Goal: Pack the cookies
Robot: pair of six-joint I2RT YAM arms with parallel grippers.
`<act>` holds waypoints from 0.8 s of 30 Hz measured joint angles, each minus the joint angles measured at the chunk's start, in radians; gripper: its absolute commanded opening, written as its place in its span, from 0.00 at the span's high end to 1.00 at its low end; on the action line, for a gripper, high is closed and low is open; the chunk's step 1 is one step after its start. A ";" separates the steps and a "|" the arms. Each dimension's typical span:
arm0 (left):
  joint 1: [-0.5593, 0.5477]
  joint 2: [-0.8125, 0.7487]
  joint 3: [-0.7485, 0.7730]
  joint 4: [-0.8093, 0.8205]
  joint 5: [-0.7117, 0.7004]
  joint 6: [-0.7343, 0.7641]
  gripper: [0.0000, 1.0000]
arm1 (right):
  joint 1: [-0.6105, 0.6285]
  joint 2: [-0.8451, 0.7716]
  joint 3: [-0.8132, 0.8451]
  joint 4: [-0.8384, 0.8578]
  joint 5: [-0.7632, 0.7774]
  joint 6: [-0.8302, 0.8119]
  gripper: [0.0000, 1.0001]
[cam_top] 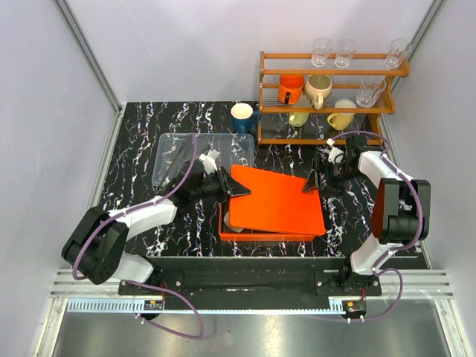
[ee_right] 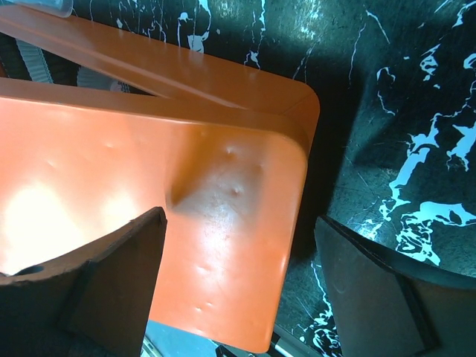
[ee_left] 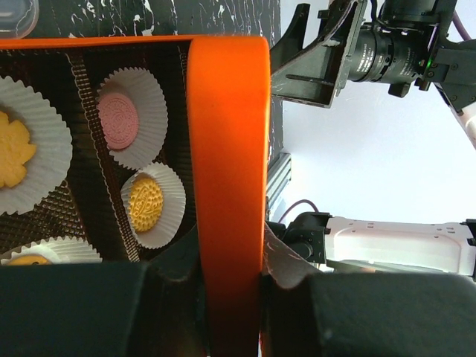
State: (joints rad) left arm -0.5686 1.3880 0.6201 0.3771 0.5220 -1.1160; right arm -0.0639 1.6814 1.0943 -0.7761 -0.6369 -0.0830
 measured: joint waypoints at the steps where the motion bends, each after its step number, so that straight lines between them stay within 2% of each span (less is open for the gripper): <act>1: 0.001 0.000 -0.002 0.001 0.000 0.000 0.99 | 0.001 0.000 0.000 -0.004 0.000 -0.001 0.11; 6: 0.003 0.000 -0.007 0.010 0.000 0.000 0.97 | 0.005 0.000 0.003 -0.018 0.000 -0.004 0.11; 9: 0.005 0.000 -0.008 0.010 0.000 0.001 0.91 | 0.008 -0.001 0.013 -0.029 -0.001 -0.007 0.11; 14: 0.012 -0.009 -0.012 0.009 -0.006 0.005 0.86 | 0.017 -0.001 0.029 -0.034 -0.002 -0.007 0.11; 16: 0.021 -0.014 -0.017 0.009 -0.011 0.009 0.79 | 0.021 -0.001 0.034 -0.034 -0.002 -0.007 0.11; 18: 0.026 -0.018 -0.021 0.009 -0.015 0.011 0.77 | 0.023 -0.001 0.038 -0.034 -0.002 -0.007 0.11; 24: 0.032 -0.019 -0.038 -0.023 -0.065 0.037 0.57 | 0.024 -0.001 0.042 -0.033 -0.002 -0.007 0.12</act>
State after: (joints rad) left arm -0.5362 1.3693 0.5823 0.3538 0.4568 -1.0794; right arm -0.0399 1.6806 1.1358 -0.8089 -0.6384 -0.0902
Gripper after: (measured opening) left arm 0.355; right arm 0.888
